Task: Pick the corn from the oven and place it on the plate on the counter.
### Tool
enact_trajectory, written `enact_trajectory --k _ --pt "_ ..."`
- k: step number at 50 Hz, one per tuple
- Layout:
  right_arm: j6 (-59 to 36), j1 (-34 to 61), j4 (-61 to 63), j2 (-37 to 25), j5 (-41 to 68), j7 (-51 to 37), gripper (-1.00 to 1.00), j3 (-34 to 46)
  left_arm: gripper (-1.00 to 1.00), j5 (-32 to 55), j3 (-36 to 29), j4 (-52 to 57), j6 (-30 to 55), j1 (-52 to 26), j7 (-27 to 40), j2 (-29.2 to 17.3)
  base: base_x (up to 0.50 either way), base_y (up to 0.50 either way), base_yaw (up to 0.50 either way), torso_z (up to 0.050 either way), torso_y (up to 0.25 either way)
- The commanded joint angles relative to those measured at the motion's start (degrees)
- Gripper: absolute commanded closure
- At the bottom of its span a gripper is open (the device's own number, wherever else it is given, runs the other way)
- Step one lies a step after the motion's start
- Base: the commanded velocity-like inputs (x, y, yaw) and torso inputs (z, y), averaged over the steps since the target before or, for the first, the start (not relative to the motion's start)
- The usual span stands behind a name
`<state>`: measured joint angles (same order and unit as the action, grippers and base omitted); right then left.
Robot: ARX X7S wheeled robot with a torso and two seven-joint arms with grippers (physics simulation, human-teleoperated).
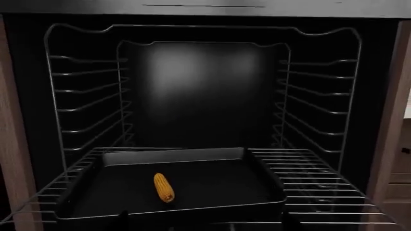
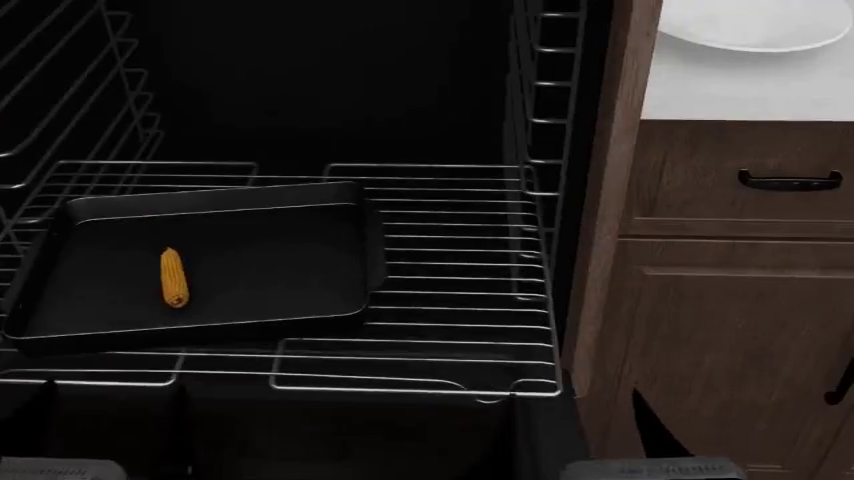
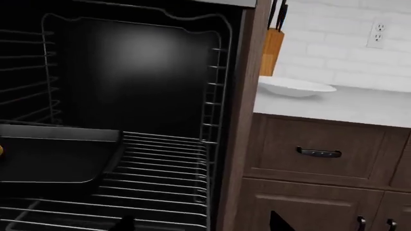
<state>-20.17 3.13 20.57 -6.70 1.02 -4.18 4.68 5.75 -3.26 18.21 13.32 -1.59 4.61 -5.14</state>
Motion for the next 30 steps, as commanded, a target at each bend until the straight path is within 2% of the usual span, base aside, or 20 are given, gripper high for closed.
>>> enact_trajectory --k 1,14,30 --pt "-14.12 5.33 12.99 -2.91 -0.62 0.24 -1.00 1.20 -1.00 1.68 0.15 13.75 11.69 -3.75 1.85 -2.60 0.00 0.00 0.00 0.000 0.000" --pt "-8.98 3.13 11.13 -3.50 -0.33 -0.66 -1.00 0.94 -1.00 2.44 -0.49 12.99 11.01 -3.98 1.96 -3.41 0.00 0.02 0.00 0.000 0.000" --pt "-9.11 2.64 11.78 -3.96 0.04 -1.58 -1.00 1.06 -1.00 2.54 -1.30 13.43 10.44 -3.35 2.59 -4.44 0.08 0.49 0.00 0.000 0.000"
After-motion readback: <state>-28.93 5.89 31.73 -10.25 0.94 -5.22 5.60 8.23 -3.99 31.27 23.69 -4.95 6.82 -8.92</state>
